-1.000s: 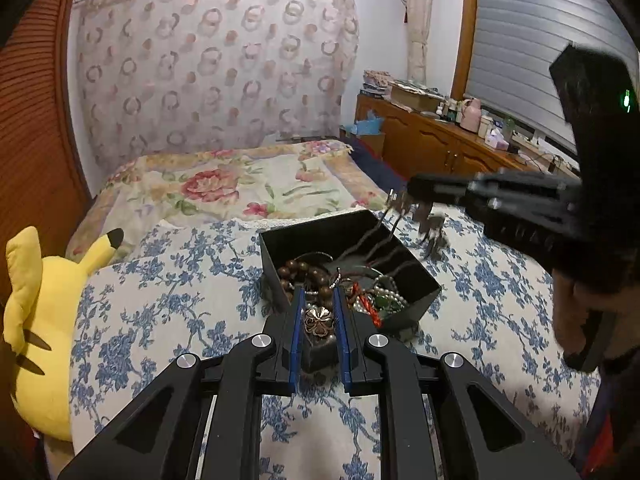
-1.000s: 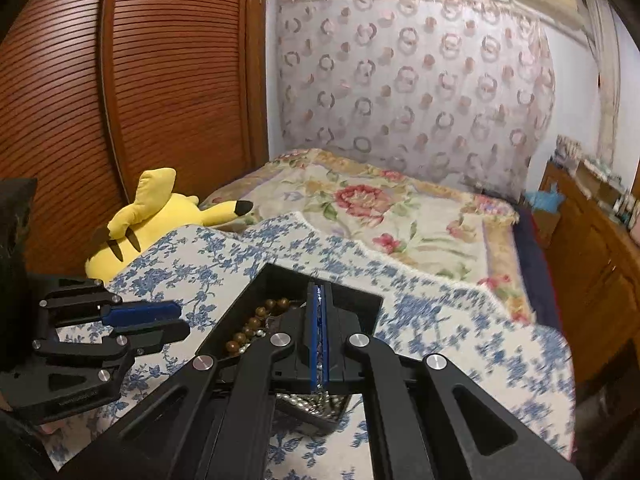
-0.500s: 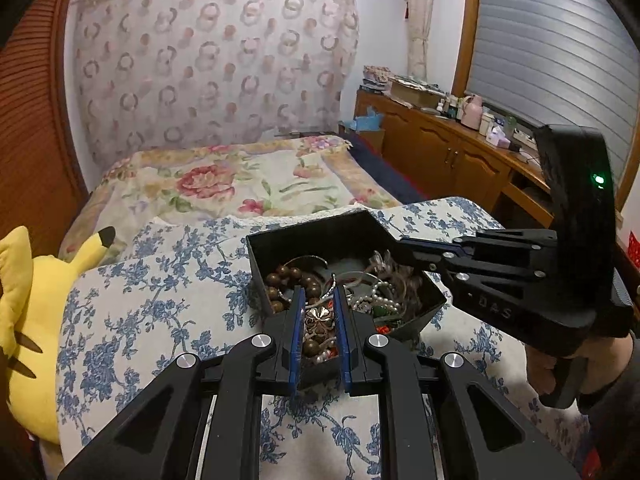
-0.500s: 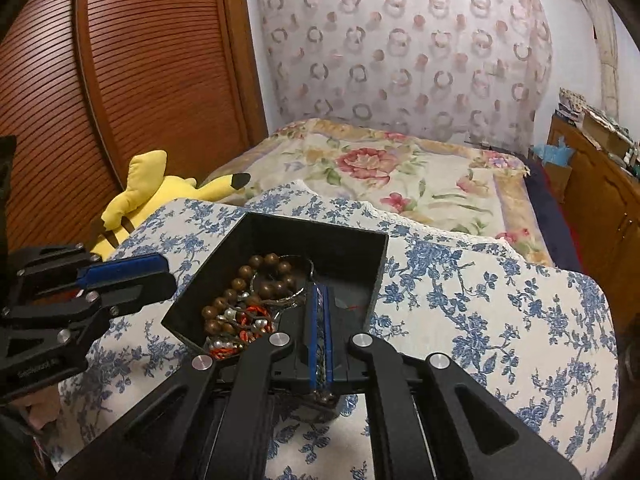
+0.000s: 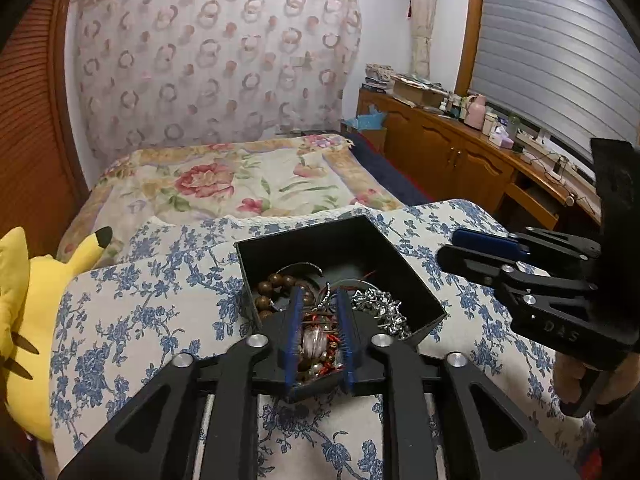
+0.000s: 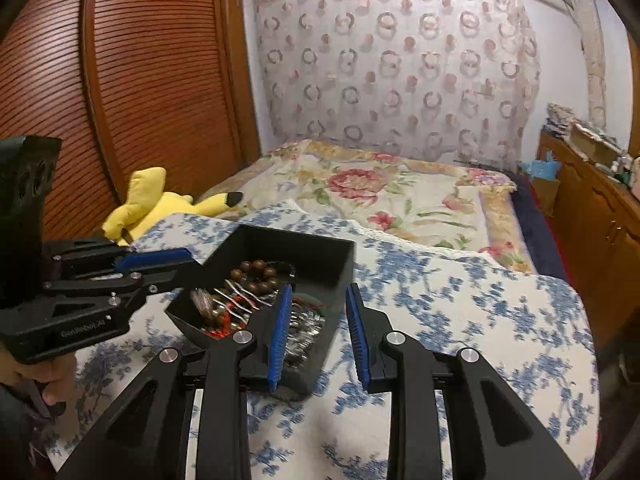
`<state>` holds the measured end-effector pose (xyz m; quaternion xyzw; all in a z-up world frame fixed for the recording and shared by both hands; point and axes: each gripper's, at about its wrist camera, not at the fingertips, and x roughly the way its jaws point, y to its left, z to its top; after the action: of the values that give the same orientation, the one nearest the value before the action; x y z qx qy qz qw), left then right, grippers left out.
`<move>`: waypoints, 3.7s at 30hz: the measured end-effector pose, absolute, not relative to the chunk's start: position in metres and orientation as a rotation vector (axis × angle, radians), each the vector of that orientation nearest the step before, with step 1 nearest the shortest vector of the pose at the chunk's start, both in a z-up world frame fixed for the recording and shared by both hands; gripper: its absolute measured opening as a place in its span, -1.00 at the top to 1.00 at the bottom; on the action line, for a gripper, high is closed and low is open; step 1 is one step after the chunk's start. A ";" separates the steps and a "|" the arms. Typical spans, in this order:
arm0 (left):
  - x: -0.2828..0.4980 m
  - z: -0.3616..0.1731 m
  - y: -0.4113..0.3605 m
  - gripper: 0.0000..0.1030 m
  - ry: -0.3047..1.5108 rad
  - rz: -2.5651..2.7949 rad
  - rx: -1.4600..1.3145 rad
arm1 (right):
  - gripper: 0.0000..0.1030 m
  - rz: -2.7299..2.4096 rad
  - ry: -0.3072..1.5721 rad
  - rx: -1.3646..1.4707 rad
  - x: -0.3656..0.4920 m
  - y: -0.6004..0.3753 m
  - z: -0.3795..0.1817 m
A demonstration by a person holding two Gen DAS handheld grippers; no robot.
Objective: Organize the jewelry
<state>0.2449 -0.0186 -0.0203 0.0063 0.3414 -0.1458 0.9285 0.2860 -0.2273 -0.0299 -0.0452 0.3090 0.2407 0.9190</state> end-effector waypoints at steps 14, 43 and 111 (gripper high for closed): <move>0.210 -0.013 -0.007 -0.80 0.617 -0.171 0.036 | -0.32 0.440 0.534 -0.055 0.233 -0.253 -0.012; 0.090 0.006 0.012 -0.85 0.517 -0.092 -0.018 | -0.95 0.318 0.393 0.011 0.114 -0.275 0.005; 0.069 0.016 0.003 -0.85 0.467 -0.089 -0.005 | -0.95 0.279 0.402 0.030 0.114 -0.284 -0.003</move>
<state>0.0690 0.0030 0.0164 -0.0027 0.2314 -0.0439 0.9719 0.1141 -0.2839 -0.0029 0.0150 0.1990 0.1379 0.9701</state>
